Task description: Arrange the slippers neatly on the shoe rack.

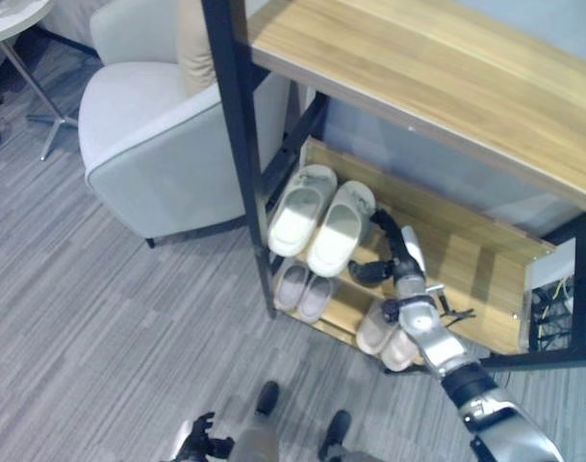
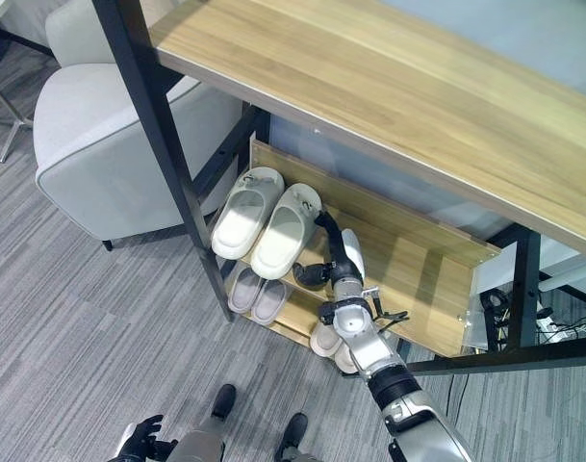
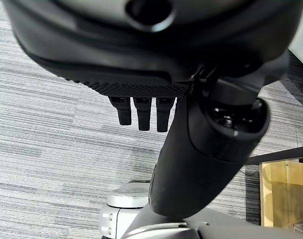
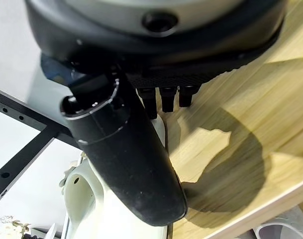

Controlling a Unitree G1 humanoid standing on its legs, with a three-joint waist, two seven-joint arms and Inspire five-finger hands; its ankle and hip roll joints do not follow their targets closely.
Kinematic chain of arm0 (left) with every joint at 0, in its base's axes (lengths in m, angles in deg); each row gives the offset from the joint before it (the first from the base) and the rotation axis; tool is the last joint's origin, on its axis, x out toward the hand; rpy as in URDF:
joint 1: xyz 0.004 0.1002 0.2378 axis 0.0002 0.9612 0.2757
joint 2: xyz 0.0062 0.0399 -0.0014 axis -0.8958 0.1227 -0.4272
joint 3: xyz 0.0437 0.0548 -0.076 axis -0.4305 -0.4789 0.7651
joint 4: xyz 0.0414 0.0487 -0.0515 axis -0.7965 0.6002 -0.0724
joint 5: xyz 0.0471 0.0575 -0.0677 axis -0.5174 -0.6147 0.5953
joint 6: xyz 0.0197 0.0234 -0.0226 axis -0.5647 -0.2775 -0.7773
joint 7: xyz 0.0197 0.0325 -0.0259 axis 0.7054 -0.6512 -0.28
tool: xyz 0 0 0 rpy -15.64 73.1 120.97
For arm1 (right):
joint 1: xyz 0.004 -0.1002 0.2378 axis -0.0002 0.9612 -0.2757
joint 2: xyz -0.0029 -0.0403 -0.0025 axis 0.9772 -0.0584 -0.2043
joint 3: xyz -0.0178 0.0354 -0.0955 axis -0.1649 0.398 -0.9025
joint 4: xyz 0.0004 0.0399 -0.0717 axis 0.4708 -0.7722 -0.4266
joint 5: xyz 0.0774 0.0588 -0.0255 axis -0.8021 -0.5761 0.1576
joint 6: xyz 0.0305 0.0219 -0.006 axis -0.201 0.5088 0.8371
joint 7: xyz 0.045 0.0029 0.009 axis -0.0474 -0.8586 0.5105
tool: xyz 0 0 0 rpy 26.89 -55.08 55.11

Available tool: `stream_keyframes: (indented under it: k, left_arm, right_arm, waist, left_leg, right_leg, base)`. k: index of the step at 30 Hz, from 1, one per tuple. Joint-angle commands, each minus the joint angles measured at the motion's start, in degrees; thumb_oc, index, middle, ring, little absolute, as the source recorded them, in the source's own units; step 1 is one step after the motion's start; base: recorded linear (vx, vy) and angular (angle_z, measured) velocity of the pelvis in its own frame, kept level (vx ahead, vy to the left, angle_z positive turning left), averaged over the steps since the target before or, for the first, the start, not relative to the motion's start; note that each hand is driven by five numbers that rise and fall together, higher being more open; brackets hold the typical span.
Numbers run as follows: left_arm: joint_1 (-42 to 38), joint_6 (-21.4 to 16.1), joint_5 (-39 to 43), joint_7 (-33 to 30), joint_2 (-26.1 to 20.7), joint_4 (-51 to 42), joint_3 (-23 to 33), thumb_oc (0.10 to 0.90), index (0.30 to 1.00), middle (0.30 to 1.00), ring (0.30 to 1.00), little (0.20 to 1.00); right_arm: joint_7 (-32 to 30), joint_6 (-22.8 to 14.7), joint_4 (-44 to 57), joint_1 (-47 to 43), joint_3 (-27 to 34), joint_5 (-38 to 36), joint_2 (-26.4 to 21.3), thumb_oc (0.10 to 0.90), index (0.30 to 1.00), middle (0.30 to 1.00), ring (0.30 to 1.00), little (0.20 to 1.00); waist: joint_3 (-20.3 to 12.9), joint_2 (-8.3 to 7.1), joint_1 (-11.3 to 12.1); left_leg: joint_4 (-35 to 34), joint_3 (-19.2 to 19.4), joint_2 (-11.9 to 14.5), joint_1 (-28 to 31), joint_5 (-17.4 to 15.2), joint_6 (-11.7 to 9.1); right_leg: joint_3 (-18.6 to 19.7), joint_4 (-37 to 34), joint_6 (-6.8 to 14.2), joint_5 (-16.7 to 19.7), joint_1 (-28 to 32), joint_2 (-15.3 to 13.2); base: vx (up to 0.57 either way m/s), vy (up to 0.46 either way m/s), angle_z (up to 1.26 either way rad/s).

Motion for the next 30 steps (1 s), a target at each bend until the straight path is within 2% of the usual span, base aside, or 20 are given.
stream_keyframes:
  k: [1, 5, 11, 17, 22, 25, 28, 30]
  left_arm:
    - [-0.52, -0.19, 0.16, -0.54, 3.80, 3.33, -4.60, 0.800, 0.900, 0.900, 0.900, 0.900]
    - [-0.64, -0.14, 0.14, -0.67, 3.70, 3.49, -4.15, 0.800, 0.900, 0.900, 0.900, 0.900]
    - [-0.44, 0.03, -0.15, -0.47, 3.28, 3.50, -2.82, 0.800, 0.900, 0.900, 0.900, 0.900]
    - [0.38, 0.46, -1.04, 1.00, 3.12, 3.63, -0.17, 0.800, 0.900, 0.900, 0.900, 0.900]
    - [1.08, 0.34, -1.84, 1.99, 3.47, 3.48, 0.53, 0.800, 0.900, 0.900, 0.900, 0.900]
    - [1.76, -0.04, -2.51, 3.30, 3.69, 3.25, 0.70, 0.800, 0.900, 0.900, 0.900, 0.900]
    - [1.94, -0.32, -2.65, 4.20, 3.93, 3.08, 0.55, 0.800, 0.900, 0.900, 0.900, 0.900]
    - [1.57, -0.51, -3.22, 5.35, 4.34, 3.63, 0.48, 0.800, 0.900, 0.900, 0.900, 0.900]
  right_arm:
    - [-0.96, -4.26, 1.25, -7.05, -1.28, -0.56, 1.04, 0.800, 0.900, 0.900, 0.900, 0.900]
    - [-0.53, -4.20, 2.48, -6.74, -1.63, 0.13, 0.42, 0.800, 0.900, 0.900, 0.900, 0.900]
    - [1.40, -4.04, 7.42, -3.62, -0.88, 2.25, -3.20, 0.800, 0.900, 0.900, 0.900, 0.900]
    - [5.99, -5.04, 20.90, 6.18, 3.11, 6.79, -11.41, 0.800, 0.900, 0.900, 0.900, 0.900]
    - [9.21, -6.08, 28.19, 12.16, 6.26, 7.88, -15.41, 0.800, 0.900, 0.900, 0.900, 0.900]
    - [13.55, -8.29, 33.94, 17.51, 8.19, 4.83, -18.58, 0.800, 0.900, 0.900, 0.900, 0.900]
    - [16.27, -9.36, 35.71, 20.12, 8.47, 2.85, -19.97, 0.800, 0.900, 0.900, 0.900, 0.900]
    - [18.70, -10.34, 35.79, 23.68, 8.33, 2.65, -21.09, 0.800, 0.900, 0.900, 0.900, 0.900]
  waist:
    - [-2.08, 0.47, 2.05]
    - [-2.50, 0.50, 1.88]
    - [-3.32, 0.37, 1.14]
    - [-4.73, 0.80, -1.15]
    - [-5.70, 1.72, -2.63]
    - [-6.58, 2.82, -4.20]
    - [-6.95, 3.47, -4.85]
    - [-7.58, 4.20, -6.14]
  left_leg:
    - [-1.62, 3.69, 2.10, 4.12, -6.37, -0.72]
    - [-1.62, 3.74, 2.20, 4.25, -6.44, -0.80]
    - [-1.62, 3.80, 2.30, 4.73, -6.67, -0.90]
    - [-1.62, 4.52, 2.58, 5.84, -6.89, -1.01]
    - [-1.62, 5.20, 2.72, 6.61, -6.91, -1.06]
    - [-1.62, 6.09, 2.73, 7.29, -6.69, -1.21]
    - [-1.62, 6.51, 2.85, 7.76, -6.59, -1.28]
    - [-1.62, 7.25, 2.97, 8.70, -6.53, -1.41]
  right_leg:
    - [1.28, 0.98, 3.72, -2.59, 1.90, -2.86]
    - [1.28, 0.86, 3.70, -2.82, 2.09, -2.71]
    - [1.30, 0.90, 3.60, -3.08, 2.60, -2.63]
    - [2.11, 1.07, 3.68, -3.43, 3.24, -2.42]
    - [2.62, 1.12, 3.73, -3.48, 3.68, -2.38]
    - [3.35, 1.03, 3.77, -3.46, 4.17, -2.26]
    - [3.80, 0.98, 3.79, -3.50, 4.45, -2.15]
    - [4.57, 0.93, 3.79, -3.64, 4.88, -1.96]
  base:
    - [0.00, 0.000, 0.00]
    - [0.00, 0.000, 0.00]
    - [0.00, 0.000, 0.00]
    - [0.00, -0.004, -0.01]
    - [-0.01, -0.023, -0.10]
    - [-0.02, -0.029, -0.11]
    - [-0.02, -0.023, -0.11]
    - [-0.02, -0.046, -0.20]
